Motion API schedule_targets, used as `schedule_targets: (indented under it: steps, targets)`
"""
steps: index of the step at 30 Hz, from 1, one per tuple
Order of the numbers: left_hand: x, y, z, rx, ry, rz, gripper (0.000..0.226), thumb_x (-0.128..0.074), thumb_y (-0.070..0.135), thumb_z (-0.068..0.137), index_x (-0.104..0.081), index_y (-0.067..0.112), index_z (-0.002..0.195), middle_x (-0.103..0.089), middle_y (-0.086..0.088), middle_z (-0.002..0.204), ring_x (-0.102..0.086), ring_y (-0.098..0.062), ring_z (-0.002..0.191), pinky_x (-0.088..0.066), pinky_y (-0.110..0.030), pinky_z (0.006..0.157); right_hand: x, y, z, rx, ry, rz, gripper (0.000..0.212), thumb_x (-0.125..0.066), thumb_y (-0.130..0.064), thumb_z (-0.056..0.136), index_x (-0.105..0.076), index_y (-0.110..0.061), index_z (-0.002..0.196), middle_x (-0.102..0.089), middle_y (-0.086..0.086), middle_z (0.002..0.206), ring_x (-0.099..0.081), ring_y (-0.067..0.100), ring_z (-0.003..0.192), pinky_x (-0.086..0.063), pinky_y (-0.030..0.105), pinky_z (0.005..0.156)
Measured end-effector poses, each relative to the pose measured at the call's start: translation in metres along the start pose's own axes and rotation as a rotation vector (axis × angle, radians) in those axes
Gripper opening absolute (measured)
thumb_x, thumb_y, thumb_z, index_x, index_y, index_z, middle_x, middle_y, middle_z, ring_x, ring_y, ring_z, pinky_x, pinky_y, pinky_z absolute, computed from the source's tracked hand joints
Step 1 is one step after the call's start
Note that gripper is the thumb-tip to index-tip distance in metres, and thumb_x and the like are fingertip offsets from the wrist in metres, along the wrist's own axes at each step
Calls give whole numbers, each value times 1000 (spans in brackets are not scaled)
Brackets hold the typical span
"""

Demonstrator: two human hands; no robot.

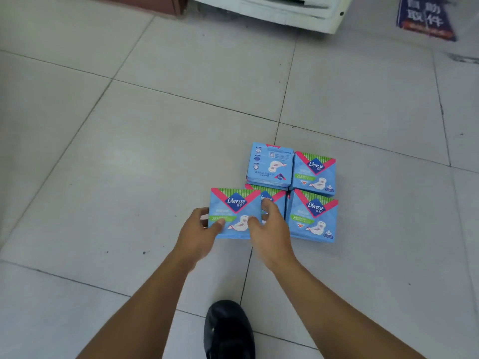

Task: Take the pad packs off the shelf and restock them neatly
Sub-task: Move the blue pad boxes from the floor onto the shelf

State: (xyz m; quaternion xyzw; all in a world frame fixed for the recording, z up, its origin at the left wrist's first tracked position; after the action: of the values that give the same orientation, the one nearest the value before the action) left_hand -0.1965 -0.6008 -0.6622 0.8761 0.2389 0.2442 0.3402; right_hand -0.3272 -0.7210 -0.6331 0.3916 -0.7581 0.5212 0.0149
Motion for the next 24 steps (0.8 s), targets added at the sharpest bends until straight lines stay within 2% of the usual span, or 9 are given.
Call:
schedule_targets:
  steps: [2,6,9,12,15,18,21,24]
  targets:
    - [23,4,-16,-21,13,-43,43,-69,27,89,-49,21,126,-69,-4,109,-67,-18,95,-53,-32,76,-3,-19,-13,46,-39,3,39,-55,-11,94,-50,-17,132,-56,-12,119,-57,6,103,-45,16,84]
    - [79,28,-57,-111,87,-69,56,-73,27,86,-45,27,134,-69,-3,108,-68,-17,96,-56,-40,84,-15,-74,-43,181,-113,-1,41,-55,-10,95,-47,-18,134,-52,-11,120,-55,-1,90,-44,11,73]
    - [130,55,-103,-210,162,-94,63,-71,26,87,-38,35,140,-69,-4,107,-68,-16,94,-55,-29,70,-30,-129,-68,302,-182,-13,42,-59,-13,92,-49,-19,133,-52,-2,127,-58,8,98,-47,19,80]
    - [193,80,-157,-309,264,-128,66,-70,28,88,-34,41,142,-69,-5,106,-68,-14,87,-49,-17,54,-51,-194,-104,432,-299,-26,40,-60,-15,92,-51,-22,130,-54,-1,122,-61,6,90,-44,8,64]
    - [258,98,-222,-401,363,-176,68,-70,27,88,-33,45,142,-71,-3,105,-69,-11,85,-49,-17,58,-73,-258,-157,561,-412,-9,37,-62,-18,92,-53,-22,127,-64,-2,114,-66,9,86,-51,21,70]
    - [315,106,-299,-508,486,-196,68,-71,18,88,-36,38,143,-71,-1,105,-71,-15,91,-54,-22,69,-93,-315,-225,701,-477,12,31,-64,-22,92,-53,-23,121,-65,-11,102,-67,5,81,-53,30,77]
    - [367,104,-381,-574,617,-174,62,-70,13,87,-40,38,136,-69,0,105,-68,-15,93,-50,-13,61,-113,-357,-300,820,-549,37,30,-66,-23,91,-52,-28,116,-65,-12,103,-68,5,82,-56,34,80]
    - [413,90,-460,-612,758,-183,61,-72,16,86,-42,42,132,-71,-1,102,-69,-19,94,-51,-21,63,-133,-391,-379,928,-625,60,31,-66,-22,90,-52,-28,117,-64,-12,101,-69,12,88,-56,40,83]
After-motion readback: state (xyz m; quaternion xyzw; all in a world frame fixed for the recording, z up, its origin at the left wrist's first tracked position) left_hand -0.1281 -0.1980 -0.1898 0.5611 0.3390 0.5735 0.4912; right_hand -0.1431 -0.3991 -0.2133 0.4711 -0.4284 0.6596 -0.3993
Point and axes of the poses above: each hand's wrist, its own z-axis towards the middle knuckle, its own x-axis out of the back of the hand, y = z × x, the point moved 6 cm from there along z, towards the middle knuckle
